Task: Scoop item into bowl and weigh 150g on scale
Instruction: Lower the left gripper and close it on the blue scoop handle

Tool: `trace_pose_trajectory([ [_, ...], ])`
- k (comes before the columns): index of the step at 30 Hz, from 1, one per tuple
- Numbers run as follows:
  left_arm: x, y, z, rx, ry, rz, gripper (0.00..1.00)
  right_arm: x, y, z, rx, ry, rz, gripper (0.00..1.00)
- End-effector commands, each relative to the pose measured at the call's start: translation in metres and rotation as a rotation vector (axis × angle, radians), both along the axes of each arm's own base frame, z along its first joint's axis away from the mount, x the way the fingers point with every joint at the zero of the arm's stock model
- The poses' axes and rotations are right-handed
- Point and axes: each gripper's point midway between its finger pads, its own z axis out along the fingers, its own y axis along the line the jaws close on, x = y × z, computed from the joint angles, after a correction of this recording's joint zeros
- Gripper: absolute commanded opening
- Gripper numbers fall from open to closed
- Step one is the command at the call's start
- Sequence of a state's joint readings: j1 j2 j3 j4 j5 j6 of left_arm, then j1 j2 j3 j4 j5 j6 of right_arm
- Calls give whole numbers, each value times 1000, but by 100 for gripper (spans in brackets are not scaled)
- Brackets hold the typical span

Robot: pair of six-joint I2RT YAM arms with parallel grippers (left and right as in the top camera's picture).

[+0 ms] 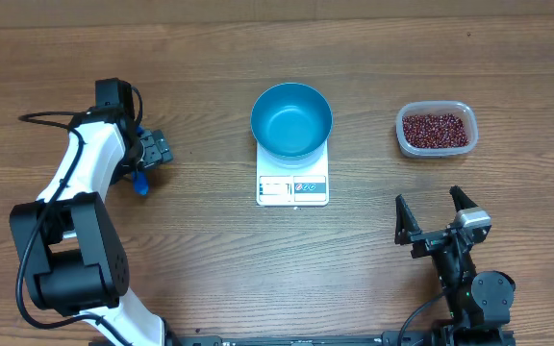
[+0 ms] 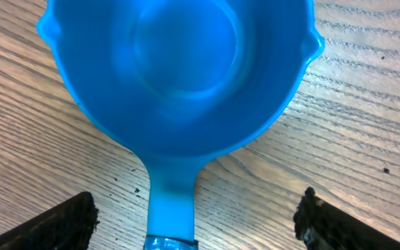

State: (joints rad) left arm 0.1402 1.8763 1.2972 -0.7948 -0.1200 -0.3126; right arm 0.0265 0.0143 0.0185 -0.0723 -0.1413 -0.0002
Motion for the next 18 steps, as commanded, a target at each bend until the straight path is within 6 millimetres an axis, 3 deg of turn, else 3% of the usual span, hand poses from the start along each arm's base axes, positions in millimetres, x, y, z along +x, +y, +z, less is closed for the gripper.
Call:
trace_pose_trajectory([
  [1, 4, 4, -3, 1, -2, 18, 93, 0, -2, -2, -1, -5, -10, 100],
  [9, 10, 5, -3, 4, -25, 18, 91, 0, -2, -2, -1, -5, -10, 100],
  [18, 4, 4, -18, -5, 19, 37, 86, 0, -2, -2, -1, -5, -10, 100],
])
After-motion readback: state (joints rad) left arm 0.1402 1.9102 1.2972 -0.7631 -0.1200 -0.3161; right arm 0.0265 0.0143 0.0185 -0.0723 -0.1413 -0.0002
